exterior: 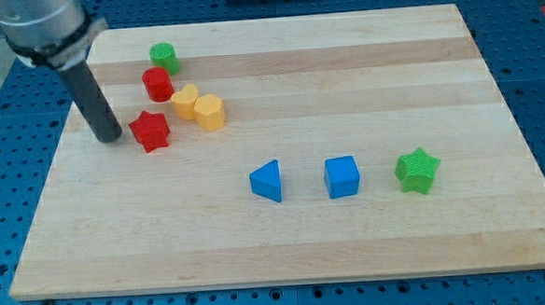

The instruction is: Push the green circle to the center

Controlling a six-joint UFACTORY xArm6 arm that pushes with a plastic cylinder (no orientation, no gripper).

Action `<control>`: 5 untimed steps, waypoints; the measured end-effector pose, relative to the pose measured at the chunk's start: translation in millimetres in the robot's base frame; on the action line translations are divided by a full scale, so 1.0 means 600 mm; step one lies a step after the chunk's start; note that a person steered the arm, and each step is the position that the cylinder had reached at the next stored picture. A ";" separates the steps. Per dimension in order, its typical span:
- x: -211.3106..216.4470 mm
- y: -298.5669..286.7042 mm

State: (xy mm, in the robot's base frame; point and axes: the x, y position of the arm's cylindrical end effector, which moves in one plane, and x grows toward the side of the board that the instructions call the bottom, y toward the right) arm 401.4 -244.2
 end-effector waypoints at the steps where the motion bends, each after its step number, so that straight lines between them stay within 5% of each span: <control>1: -0.081 -0.033; 3: -0.238 -0.021; 5: -0.227 0.054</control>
State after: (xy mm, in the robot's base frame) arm 265.2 -211.7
